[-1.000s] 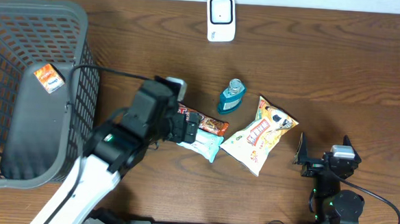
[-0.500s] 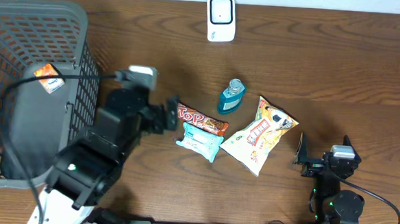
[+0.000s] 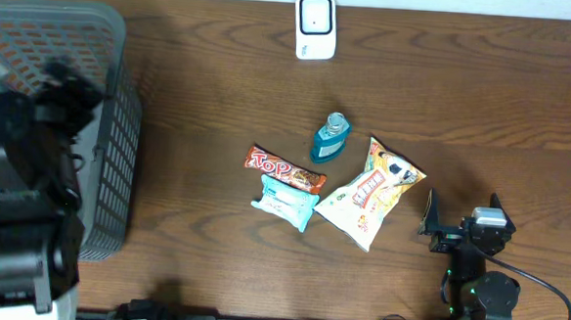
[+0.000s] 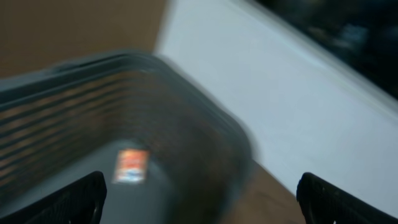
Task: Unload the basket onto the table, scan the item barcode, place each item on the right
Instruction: 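Reach the left gripper into the basket and grasp the orange tissue box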
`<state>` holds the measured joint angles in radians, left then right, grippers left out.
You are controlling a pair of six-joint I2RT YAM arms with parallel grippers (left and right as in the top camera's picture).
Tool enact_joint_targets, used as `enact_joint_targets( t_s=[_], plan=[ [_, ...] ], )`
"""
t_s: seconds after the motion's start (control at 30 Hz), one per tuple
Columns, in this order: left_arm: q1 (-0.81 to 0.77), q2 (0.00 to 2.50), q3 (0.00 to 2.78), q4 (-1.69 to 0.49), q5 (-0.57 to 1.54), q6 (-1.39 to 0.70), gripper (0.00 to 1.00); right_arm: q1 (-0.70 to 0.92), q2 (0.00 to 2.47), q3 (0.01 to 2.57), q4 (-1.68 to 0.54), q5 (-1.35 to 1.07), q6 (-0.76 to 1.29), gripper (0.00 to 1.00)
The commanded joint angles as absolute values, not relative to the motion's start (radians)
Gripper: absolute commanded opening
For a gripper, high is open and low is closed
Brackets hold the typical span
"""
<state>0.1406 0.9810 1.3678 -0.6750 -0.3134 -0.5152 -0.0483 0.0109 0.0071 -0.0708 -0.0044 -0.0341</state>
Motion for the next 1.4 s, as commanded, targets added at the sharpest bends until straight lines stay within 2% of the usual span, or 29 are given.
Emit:
enact_joint_targets(
  t_s=[0.0, 0.13, 0.33, 0.63, 0.97, 1.2, 1.37],
  plan=[
    [0.254, 1.085, 1.369, -0.710, -0.330, -0.607, 0.98, -0.045, 0.007, 0.006, -0.075, -0.010, -0.043, 0.99],
    [0.352, 1.225, 1.367, -0.729, -0.323, -0.607, 0.98, -0.045, 0.007, 0.006, -0.075, -0.010, -0.043, 0.99],
    [0.403, 1.415, 1.367, -0.723, -0.323, -0.604, 0.98, -0.045, 0.007, 0.006, -0.074, -0.010, -0.043, 0.99],
    [0.408, 1.667, 1.367, -0.617, -0.324, -0.569, 0.98, -0.045, 0.007, 0.006, -0.075, -0.010, -0.043, 0.99],
    [0.407, 1.866, 1.363, -0.422, -0.323, -0.350, 0.98, -0.045, 0.007, 0.006, -0.075, -0.010, -0.043, 0.99],
    [0.407, 1.978, 1.363, -0.356, -0.319, -0.347, 0.98, -0.045, 0.007, 0.006, -0.075, -0.010, -0.043, 0.99],
    [0.407, 2.045, 1.363, -0.302, -0.171, -0.255, 0.98, -0.045, 0.007, 0.006, -0.075, -0.010, -0.043, 0.99]
  ],
)
